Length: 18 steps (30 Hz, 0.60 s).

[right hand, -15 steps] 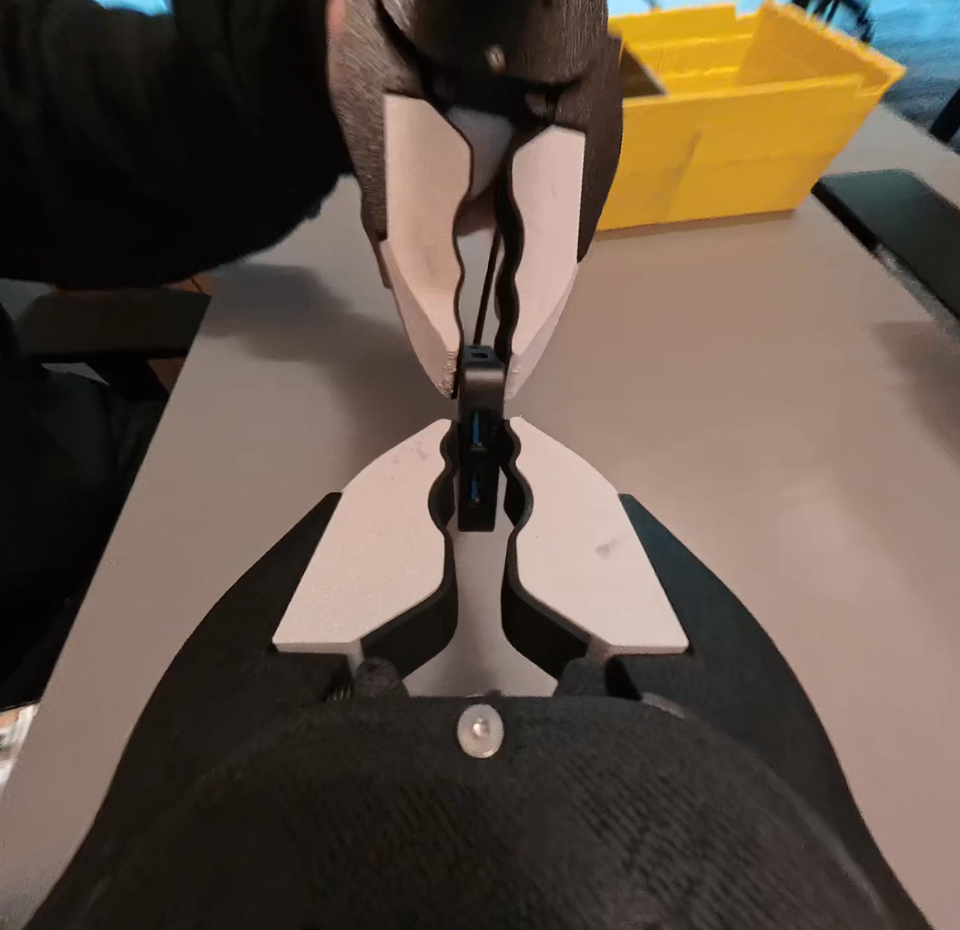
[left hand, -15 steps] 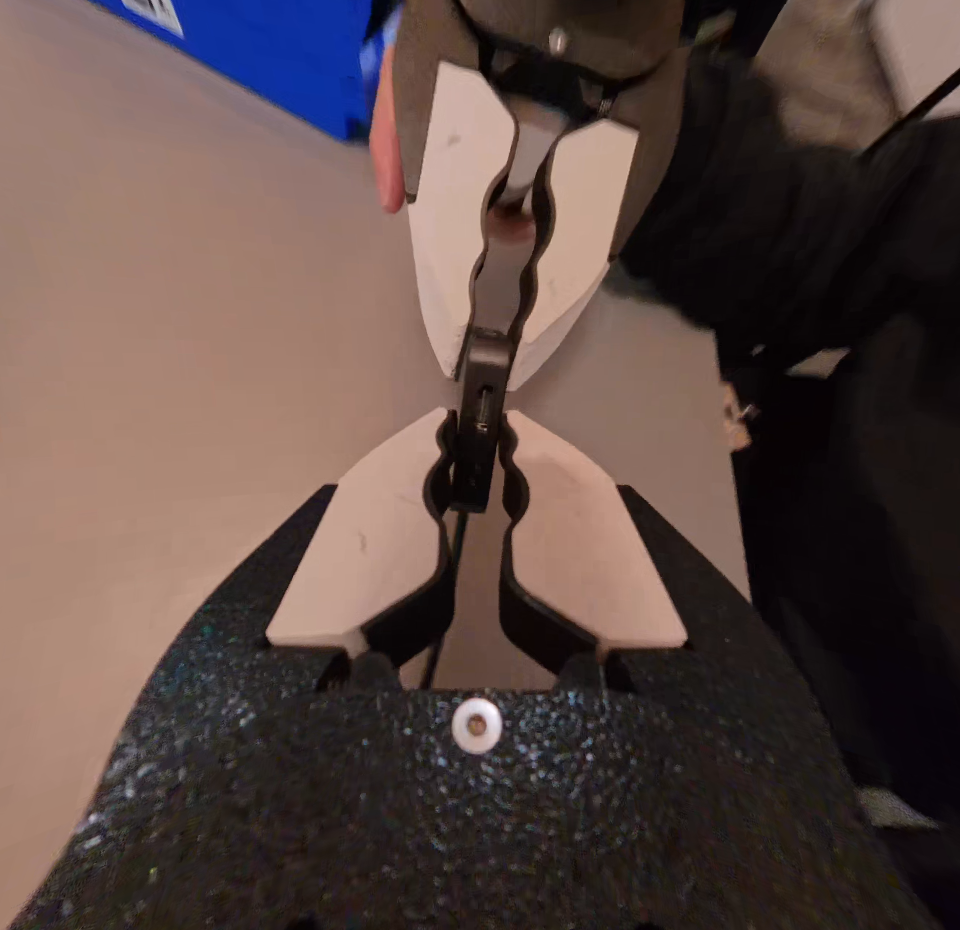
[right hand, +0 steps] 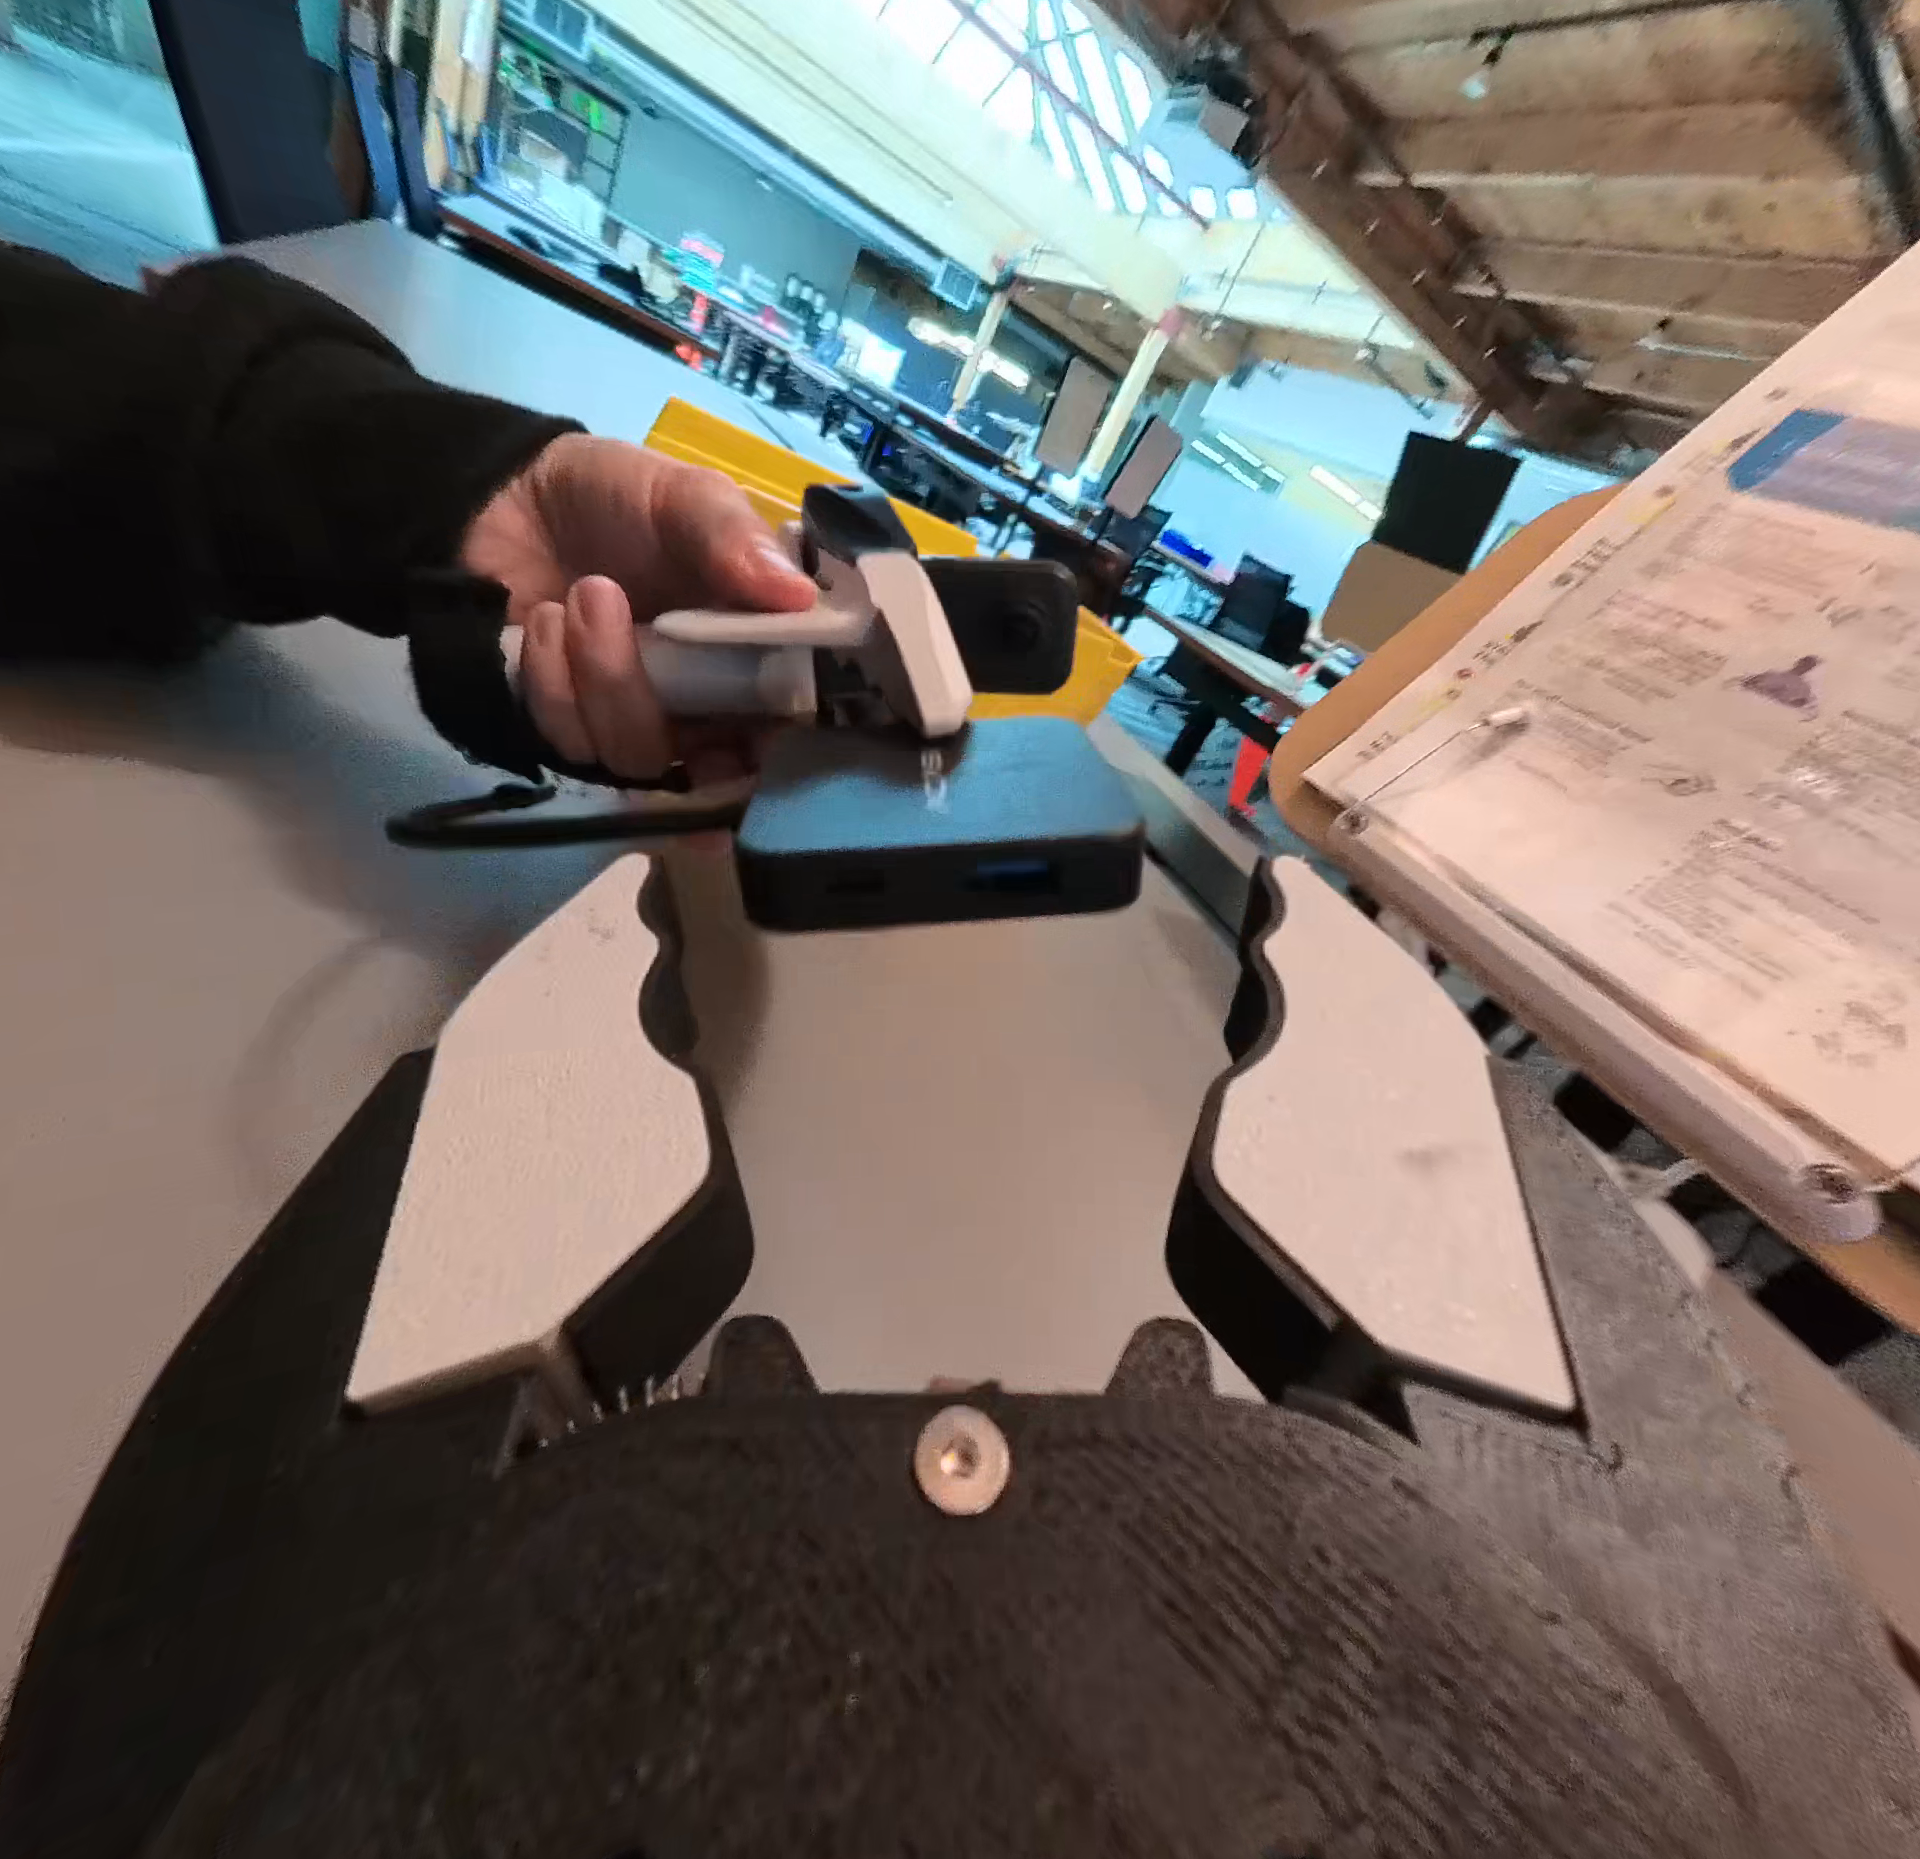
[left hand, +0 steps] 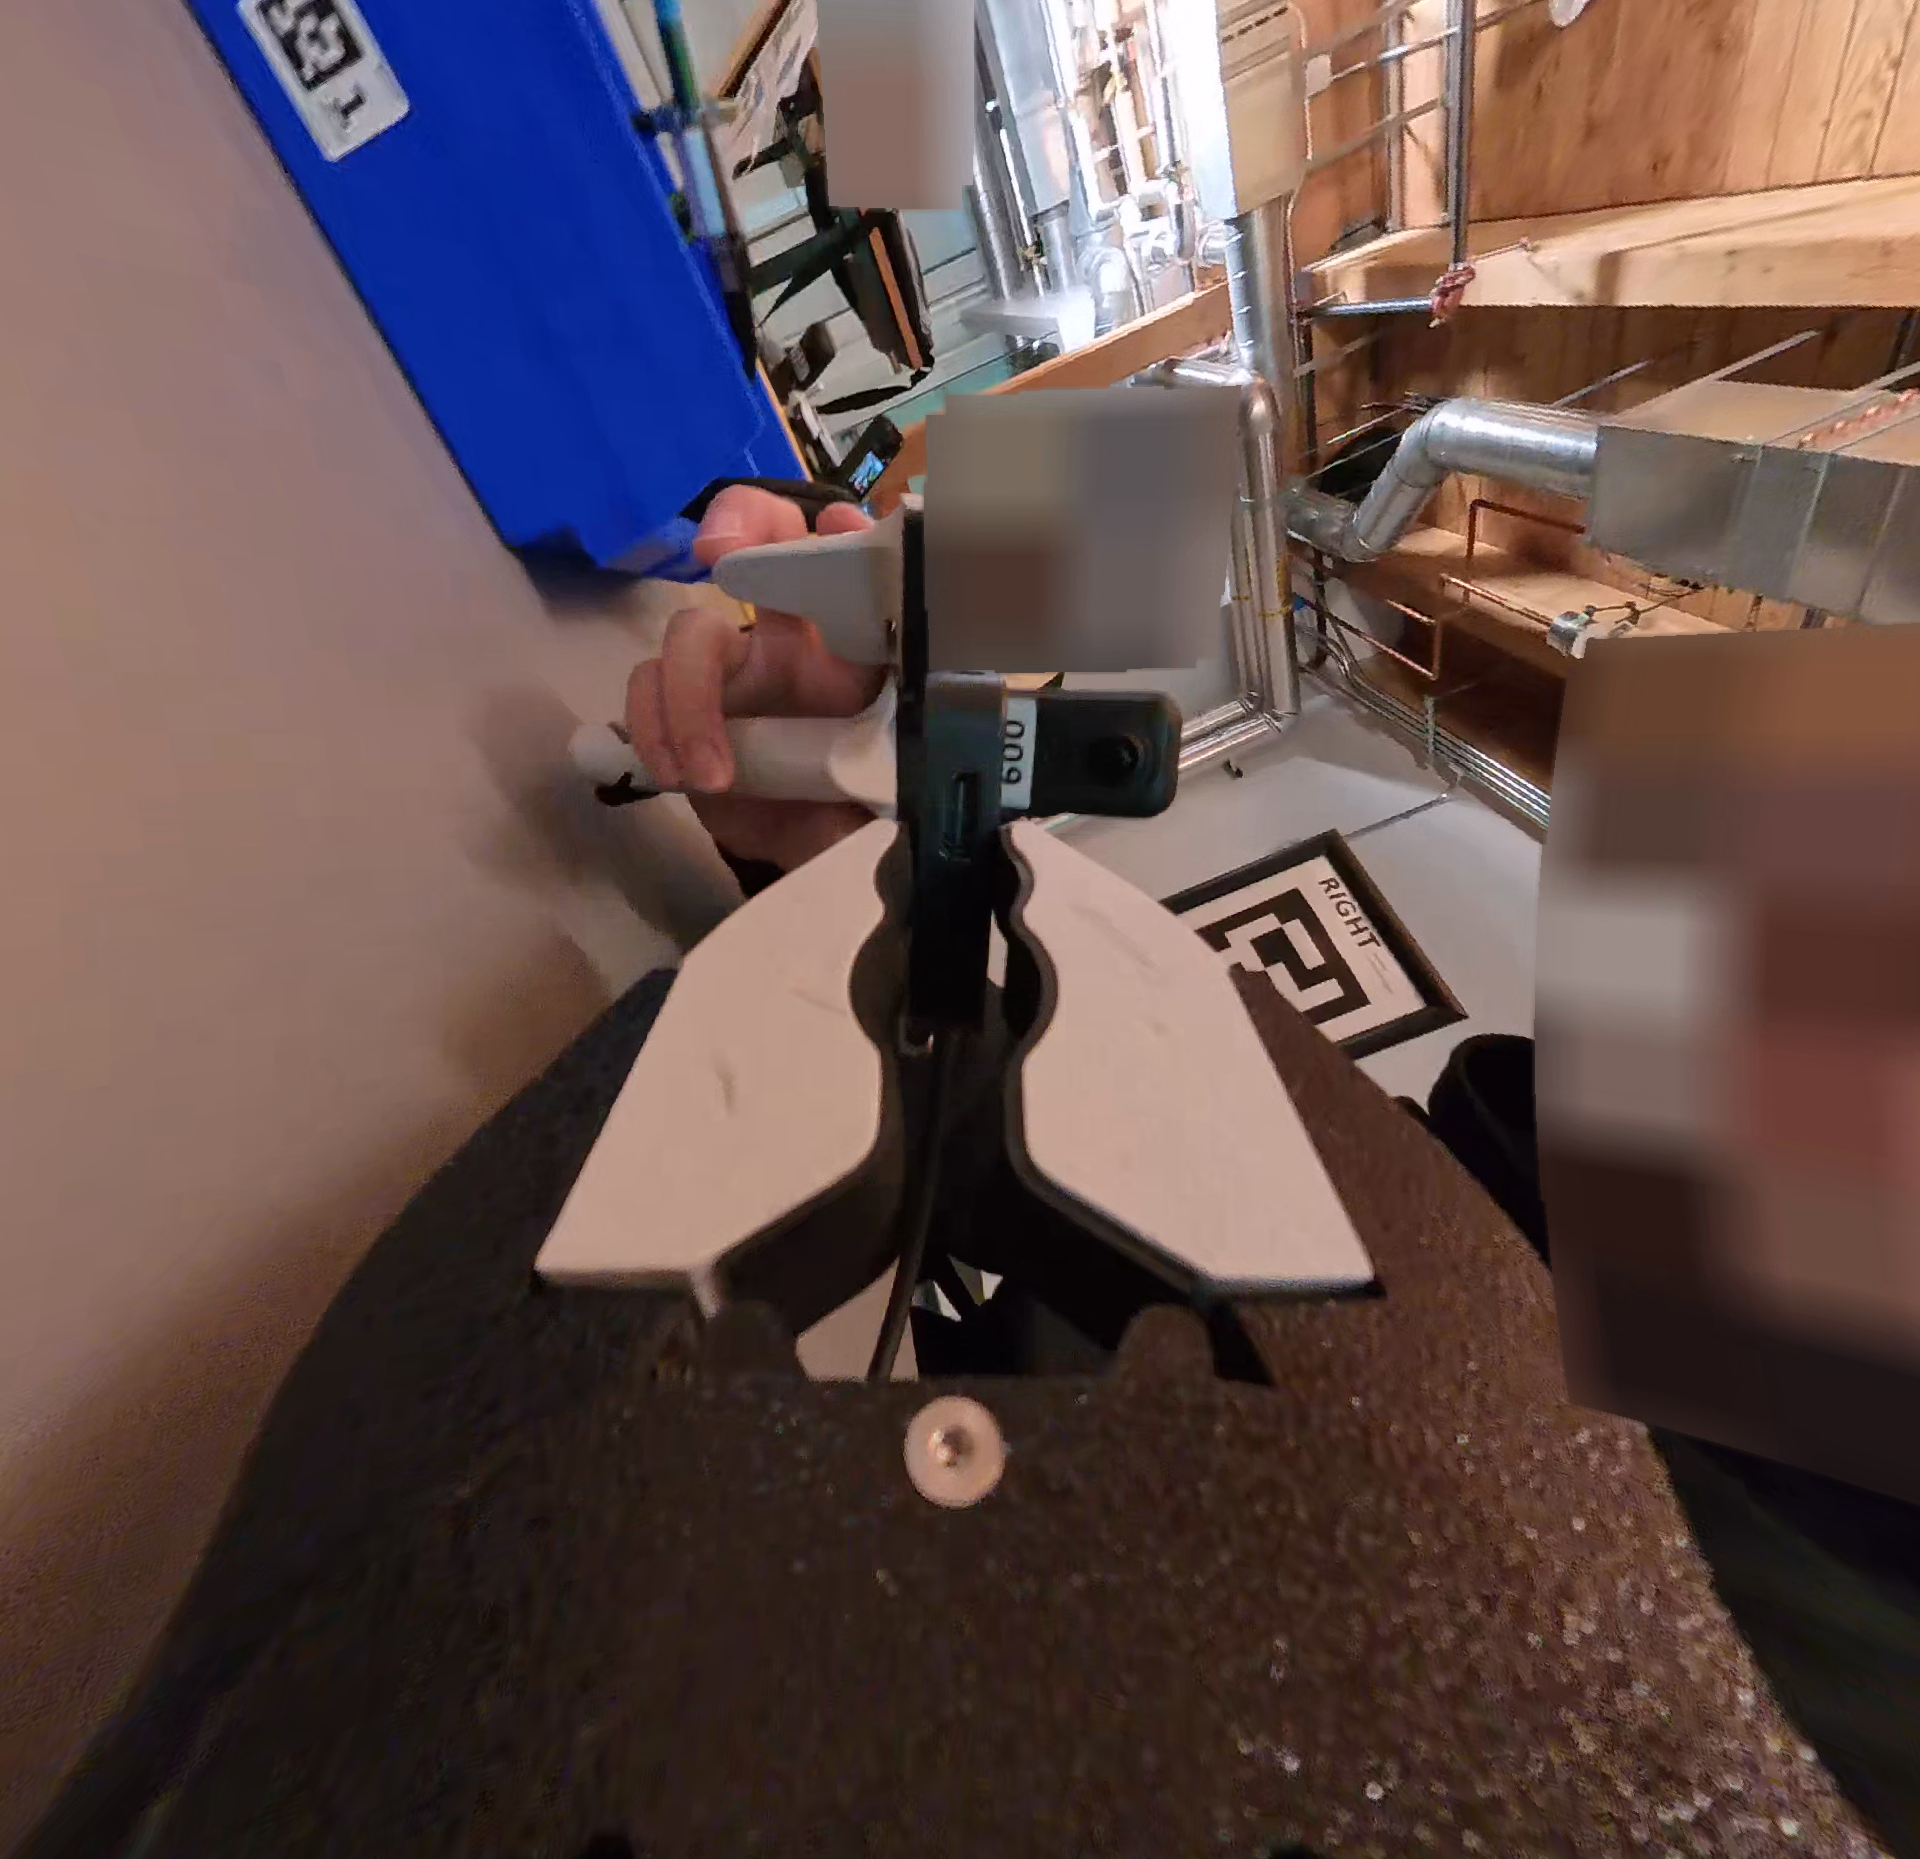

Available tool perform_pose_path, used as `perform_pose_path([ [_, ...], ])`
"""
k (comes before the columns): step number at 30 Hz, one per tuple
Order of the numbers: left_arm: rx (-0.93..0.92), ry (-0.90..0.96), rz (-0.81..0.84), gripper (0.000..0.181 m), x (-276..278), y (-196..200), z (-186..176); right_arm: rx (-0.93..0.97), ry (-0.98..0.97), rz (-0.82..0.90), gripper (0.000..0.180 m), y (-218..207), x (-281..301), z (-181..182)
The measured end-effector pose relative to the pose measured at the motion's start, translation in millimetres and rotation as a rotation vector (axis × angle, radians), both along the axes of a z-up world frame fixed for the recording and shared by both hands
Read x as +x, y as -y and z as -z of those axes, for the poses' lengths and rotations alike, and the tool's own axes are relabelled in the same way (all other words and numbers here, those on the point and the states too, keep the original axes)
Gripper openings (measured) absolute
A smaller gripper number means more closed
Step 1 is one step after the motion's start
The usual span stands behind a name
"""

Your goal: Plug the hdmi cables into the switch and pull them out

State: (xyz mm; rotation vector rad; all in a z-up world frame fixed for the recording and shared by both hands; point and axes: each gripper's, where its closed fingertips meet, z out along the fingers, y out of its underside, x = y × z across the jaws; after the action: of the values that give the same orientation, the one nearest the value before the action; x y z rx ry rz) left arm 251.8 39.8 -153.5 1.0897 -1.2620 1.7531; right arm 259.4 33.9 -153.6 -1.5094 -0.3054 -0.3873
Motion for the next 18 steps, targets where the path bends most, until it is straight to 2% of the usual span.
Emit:
perform_pose_path([
  [8,0.026,-0.064,-0.034,0.014,-1,-2,16,-0.095,-0.059,-0.047,0.087,-7,-8,11],
  [11,0.027,-0.079,-0.070,0.014,1,-1,17,-0.111,-0.066,-0.071,0.074,-9,-16,16],
  [18,0.039,-0.070,-0.207,0.014,10,-8,13,-0.106,-0.102,0.005,0.073,-15,-8,16],
])
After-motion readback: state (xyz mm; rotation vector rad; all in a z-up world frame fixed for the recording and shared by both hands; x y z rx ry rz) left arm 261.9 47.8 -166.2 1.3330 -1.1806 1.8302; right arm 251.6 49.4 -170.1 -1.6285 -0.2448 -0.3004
